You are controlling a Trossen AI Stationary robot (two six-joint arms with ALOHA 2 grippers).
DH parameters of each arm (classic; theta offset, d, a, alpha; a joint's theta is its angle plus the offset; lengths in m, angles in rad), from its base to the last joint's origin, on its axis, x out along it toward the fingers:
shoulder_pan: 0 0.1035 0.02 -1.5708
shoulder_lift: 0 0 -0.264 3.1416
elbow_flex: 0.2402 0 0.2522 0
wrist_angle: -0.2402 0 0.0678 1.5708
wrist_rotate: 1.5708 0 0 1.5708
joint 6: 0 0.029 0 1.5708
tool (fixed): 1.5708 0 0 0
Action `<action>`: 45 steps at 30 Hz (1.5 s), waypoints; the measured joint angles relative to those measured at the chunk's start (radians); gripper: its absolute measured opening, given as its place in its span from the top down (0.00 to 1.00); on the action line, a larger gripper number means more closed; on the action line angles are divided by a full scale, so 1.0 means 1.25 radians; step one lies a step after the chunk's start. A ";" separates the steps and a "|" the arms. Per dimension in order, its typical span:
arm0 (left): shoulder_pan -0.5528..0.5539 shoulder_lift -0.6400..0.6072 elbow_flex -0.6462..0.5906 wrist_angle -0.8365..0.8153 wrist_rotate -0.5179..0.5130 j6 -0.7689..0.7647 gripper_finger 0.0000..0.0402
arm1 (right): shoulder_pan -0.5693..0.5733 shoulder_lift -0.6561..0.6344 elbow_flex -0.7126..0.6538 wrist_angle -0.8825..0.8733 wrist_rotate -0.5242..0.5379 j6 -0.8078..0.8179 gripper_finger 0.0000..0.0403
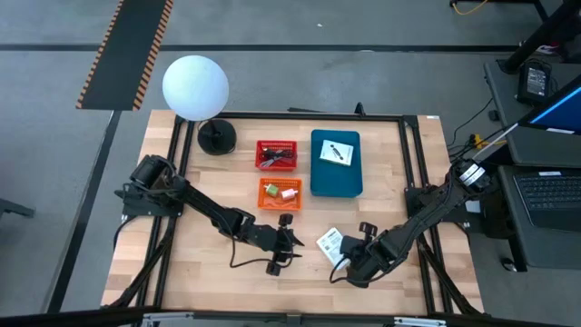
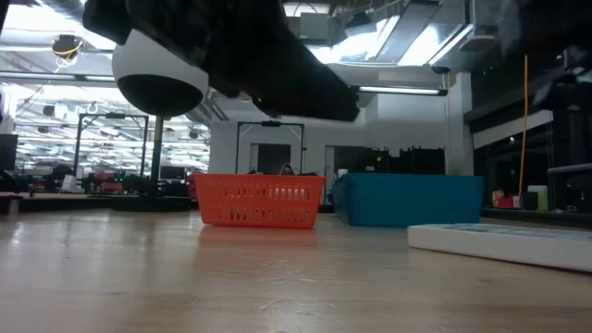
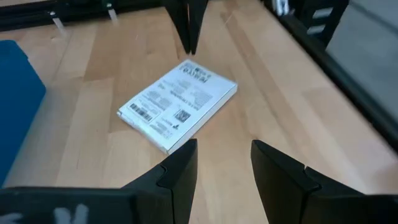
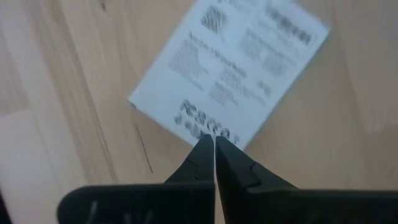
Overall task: Pick and place items into bin
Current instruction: Put the white card reader box into the blue bin
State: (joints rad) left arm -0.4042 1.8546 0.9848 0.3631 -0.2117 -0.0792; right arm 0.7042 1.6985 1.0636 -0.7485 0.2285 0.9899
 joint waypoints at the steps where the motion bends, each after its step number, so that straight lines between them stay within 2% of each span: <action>1: 0.000 0.009 0.008 -0.005 -0.006 0.010 0.64 | 0.003 0.000 -0.006 -0.002 0.001 0.008 1.00; 6: 0.000 0.036 0.024 0.000 -0.030 0.039 0.64 | 0.008 0.000 -0.041 0.010 0.002 0.058 1.00; 13: 0.000 0.037 0.024 -0.026 -0.114 0.090 0.64 | 0.008 0.000 -0.080 0.080 0.003 0.062 1.00; 19: 0.000 0.037 0.024 -0.024 -0.118 0.124 0.64 | 0.008 -0.003 -0.107 0.089 0.002 0.102 1.00; 31: 0.002 0.058 0.024 -0.023 -0.128 0.243 0.63 | 0.005 -0.001 -0.119 0.124 0.002 0.104 1.00; 45: 0.002 0.100 0.024 -0.018 -0.158 0.280 0.61 | -0.022 0.021 -0.121 0.214 -0.014 0.080 1.00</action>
State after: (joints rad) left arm -0.4011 1.9793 1.0145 0.3401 -0.4091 0.2710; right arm 0.6762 1.7252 0.9128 -0.4808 0.2109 1.0904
